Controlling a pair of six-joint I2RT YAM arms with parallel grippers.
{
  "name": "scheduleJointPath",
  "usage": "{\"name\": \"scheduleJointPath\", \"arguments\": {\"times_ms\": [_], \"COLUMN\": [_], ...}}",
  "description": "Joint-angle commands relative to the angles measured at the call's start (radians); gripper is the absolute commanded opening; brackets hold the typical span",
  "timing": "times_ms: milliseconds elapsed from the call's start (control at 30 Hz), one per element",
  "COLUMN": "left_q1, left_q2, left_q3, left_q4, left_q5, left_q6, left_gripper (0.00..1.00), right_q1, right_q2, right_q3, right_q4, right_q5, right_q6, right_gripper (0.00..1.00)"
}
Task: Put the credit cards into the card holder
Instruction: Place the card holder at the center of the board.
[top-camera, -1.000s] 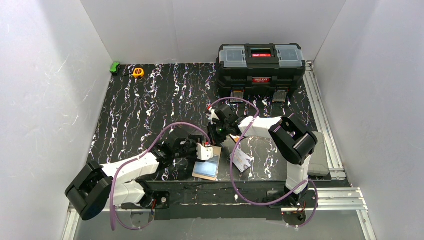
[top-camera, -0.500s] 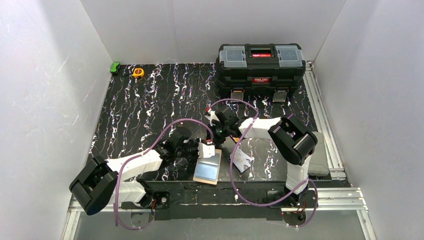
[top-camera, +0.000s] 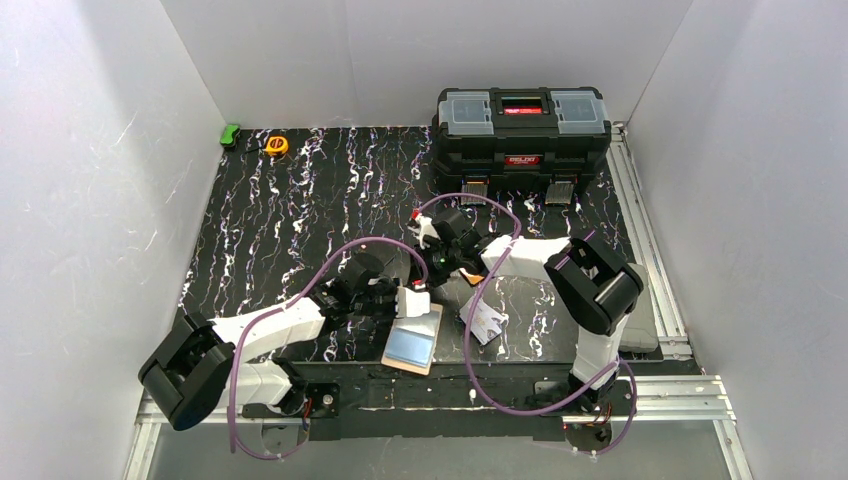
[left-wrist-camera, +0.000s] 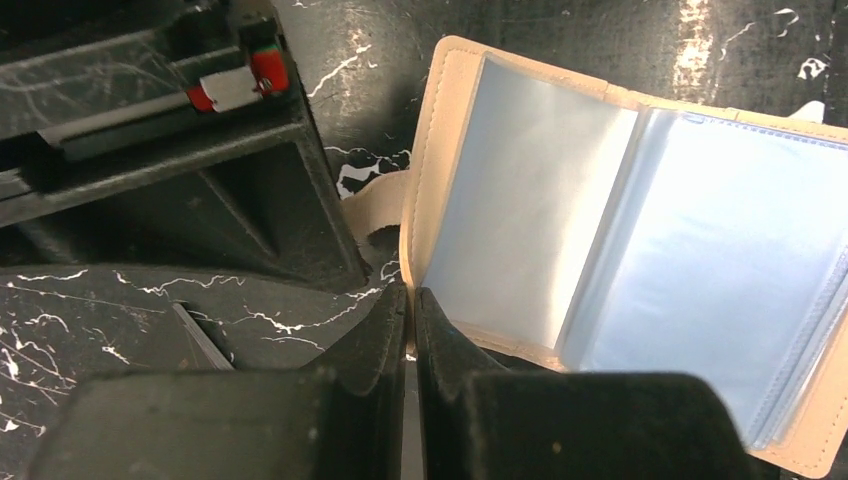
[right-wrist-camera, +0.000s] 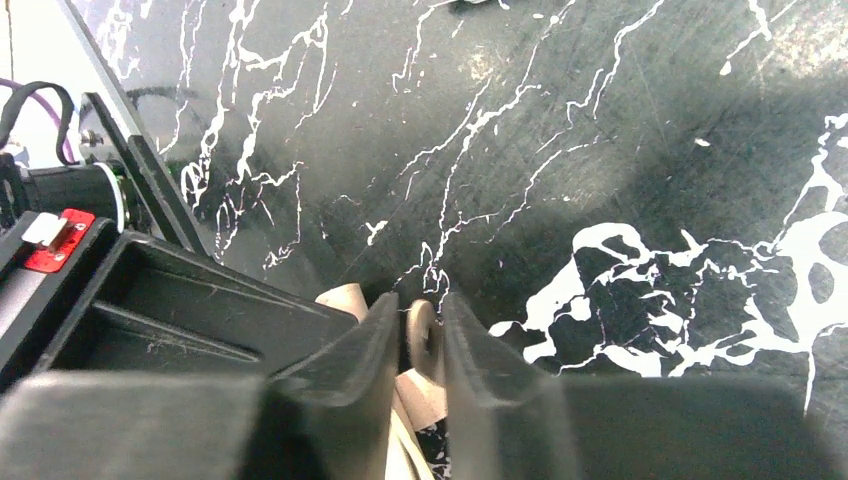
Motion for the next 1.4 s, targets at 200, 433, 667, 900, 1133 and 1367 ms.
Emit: {"name": "scheduleJointPath", "arguments": {"times_ms": [200,433,667,900,1133,1367], "left_q1": [-0.003,-0.003,-0.003,-0.003,0.006,0.076], "left_q2": [-0.046,-0.055,-0.06,-0.064,-0.061,-0.051], "left_q3": [0.019,0.013,0.012,0.011,0.021,0.071], "left_q4": [-0.087,-0.089,-0.132,-0.16,-0.171,-0.235], "left_q5": [0.029,0.02,-0.037,-0.078,-0.108,-0.12], "left_q6": [0.009,0.011,0.005,0.001,-0.022,-0.129], "left_gripper": [0.0,0.0,0.0,0.0,0.0,0.0], "right_q1": [-0.067,-0.069,0.047,0.22,0.298,0.248], "right_q2": [-0.159,-0.311,-0.473,-0.445,-0.365,-0.441], "right_q3": [-0.075,-0.208,-0.302,-0.264,-0.216,-0.262], "right_q4": [0.041,0.009,-0.023,-0.053,-0.081,-0.069], "right_q5": [-0.088,0.02,0.186,0.229,0.25,0.339], "right_q6": [-0.095,-0.134,-0.179,-0.305,-0.36,-0.304], "right_gripper": [0.5,0.57,0.57,0.55,0.55,0.56]}}
